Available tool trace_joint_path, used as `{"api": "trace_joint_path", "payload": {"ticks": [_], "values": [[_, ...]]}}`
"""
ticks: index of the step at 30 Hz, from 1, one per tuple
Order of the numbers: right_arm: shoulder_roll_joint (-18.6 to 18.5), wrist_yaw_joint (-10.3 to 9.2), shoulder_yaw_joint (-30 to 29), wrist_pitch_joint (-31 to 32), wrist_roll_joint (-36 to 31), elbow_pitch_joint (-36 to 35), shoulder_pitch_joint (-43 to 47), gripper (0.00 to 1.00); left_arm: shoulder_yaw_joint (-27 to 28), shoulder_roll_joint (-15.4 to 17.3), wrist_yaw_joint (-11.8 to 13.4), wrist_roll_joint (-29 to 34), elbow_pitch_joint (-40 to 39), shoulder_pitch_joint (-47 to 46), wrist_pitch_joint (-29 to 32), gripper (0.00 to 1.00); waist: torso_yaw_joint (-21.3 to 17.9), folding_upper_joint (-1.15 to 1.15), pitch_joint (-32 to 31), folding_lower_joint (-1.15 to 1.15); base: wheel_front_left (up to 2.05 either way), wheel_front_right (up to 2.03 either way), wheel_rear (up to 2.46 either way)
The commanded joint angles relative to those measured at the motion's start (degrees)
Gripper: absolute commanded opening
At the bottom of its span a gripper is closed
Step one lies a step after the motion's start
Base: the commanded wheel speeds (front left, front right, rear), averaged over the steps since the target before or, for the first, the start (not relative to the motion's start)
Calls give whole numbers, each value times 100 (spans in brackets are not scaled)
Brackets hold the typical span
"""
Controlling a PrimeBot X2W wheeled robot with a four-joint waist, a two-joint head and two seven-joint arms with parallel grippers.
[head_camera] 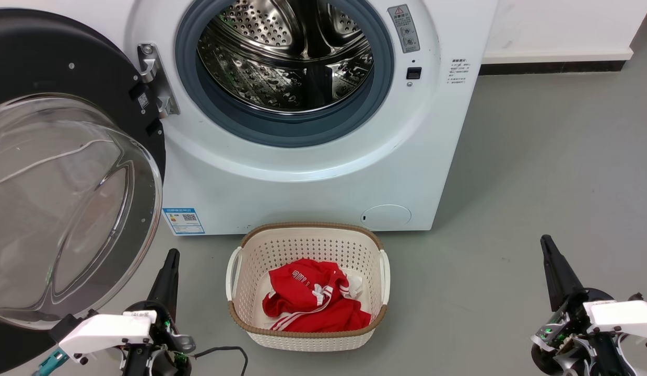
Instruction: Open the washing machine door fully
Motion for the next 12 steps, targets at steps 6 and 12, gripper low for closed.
{"api": "trace_joint_path", "payload": {"ticks": [6, 12], "values": [[20, 0, -38, 71, 212, 24, -85, 0, 25, 13, -48, -222, 34, -98, 76, 0, 5, 0, -2, 0, 0, 0, 0], [31, 0, -51, 87, 195, 23, -87, 0, 24, 13, -43, -223, 34, -97, 76, 0, 5, 0, -2, 0, 0, 0, 0]]}}
